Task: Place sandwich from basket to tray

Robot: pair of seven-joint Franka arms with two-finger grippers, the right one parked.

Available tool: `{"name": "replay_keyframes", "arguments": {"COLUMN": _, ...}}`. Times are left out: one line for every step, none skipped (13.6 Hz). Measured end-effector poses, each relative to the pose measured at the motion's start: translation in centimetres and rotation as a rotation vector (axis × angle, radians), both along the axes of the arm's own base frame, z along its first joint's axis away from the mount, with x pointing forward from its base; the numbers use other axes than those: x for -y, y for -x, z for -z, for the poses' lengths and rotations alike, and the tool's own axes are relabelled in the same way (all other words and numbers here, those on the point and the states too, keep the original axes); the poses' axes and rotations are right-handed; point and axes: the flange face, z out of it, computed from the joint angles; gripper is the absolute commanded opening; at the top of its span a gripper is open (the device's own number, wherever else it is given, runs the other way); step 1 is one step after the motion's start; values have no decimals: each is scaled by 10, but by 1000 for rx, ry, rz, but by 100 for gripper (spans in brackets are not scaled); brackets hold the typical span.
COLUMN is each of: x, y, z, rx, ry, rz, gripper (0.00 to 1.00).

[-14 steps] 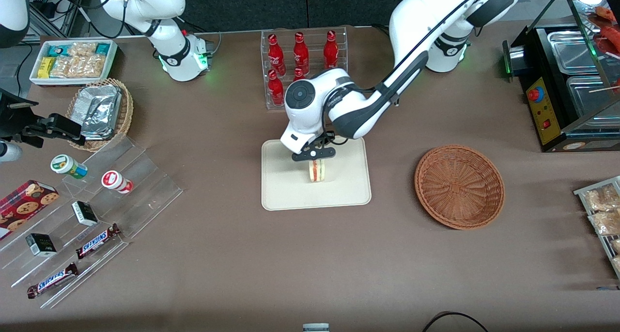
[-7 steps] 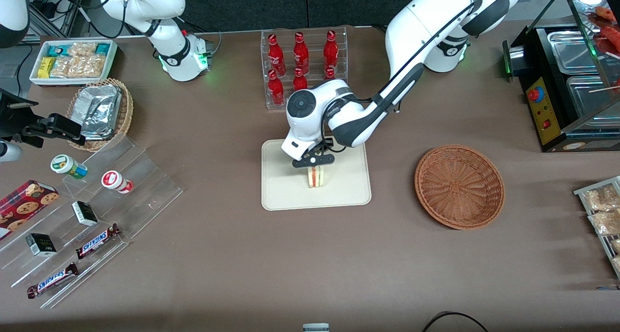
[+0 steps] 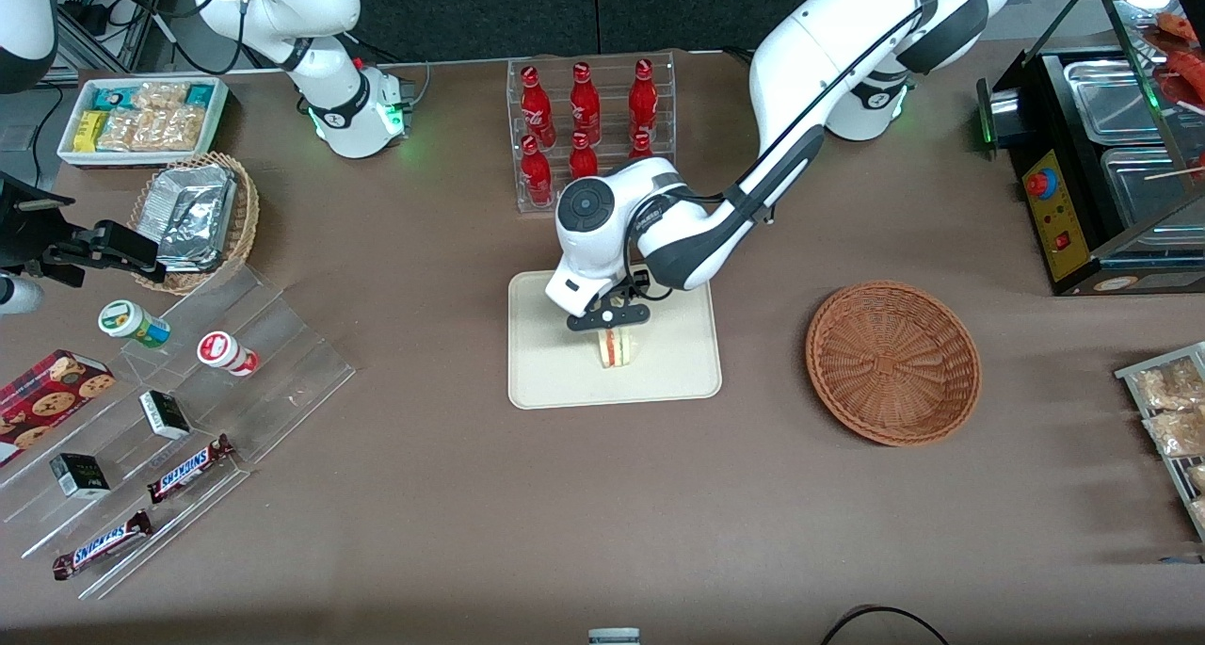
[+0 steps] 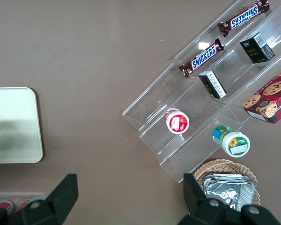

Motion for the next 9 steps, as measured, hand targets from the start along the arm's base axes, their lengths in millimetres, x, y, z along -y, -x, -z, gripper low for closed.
{"name": "replay_keyframes", "arguments": {"x": -3, "y": -4, "z": -15, "rx": 6, "ry": -9, "rz": -19, "gripper": 100}}
{"name": "replay_keyframes", "arguments": {"x": -9, "y": -11, "z": -36, "rx": 15, "ry": -10, "rz": -54, "gripper": 100}}
{"name": "replay_keyframes", "arguments": {"x": -18, "y": -18, "z": -59, "rx": 22, "ry": -1, "rz": -88, "gripper": 100}}
{"name": "replay_keyframes", "arguments": {"x": -29, "y": -25, "z": -82, "rx": 27, "ry": 3, "rz": -118, "gripper": 100}}
{"name": "replay_keyframes", "arguments": {"x": -43, "y": -29, "z": -107, "rx": 23, "ry": -5, "rz": -148, "gripper": 100}}
{"name": "replay_keyframes", "arguments": {"x": -56, "y": -31, "z": -132, "rx": 13, "ry": -16, "rz": -176, "gripper": 100}}
{"name": "replay_keyframes", "arguments": {"x": -72, "y": -32, "z": -156, "rx": 5, "ry": -23, "rz": -199, "gripper": 100}}
{"name": "replay_keyframes", "arguments": {"x": -89, "y": -34, "z": -181, "rx": 1, "ry": -28, "rz": -210, "gripper": 100}}
{"name": "replay_keyframes", "arguments": {"x": -107, "y": -35, "z": -202, "rx": -3, "ry": -40, "rz": -211, "gripper": 100}}
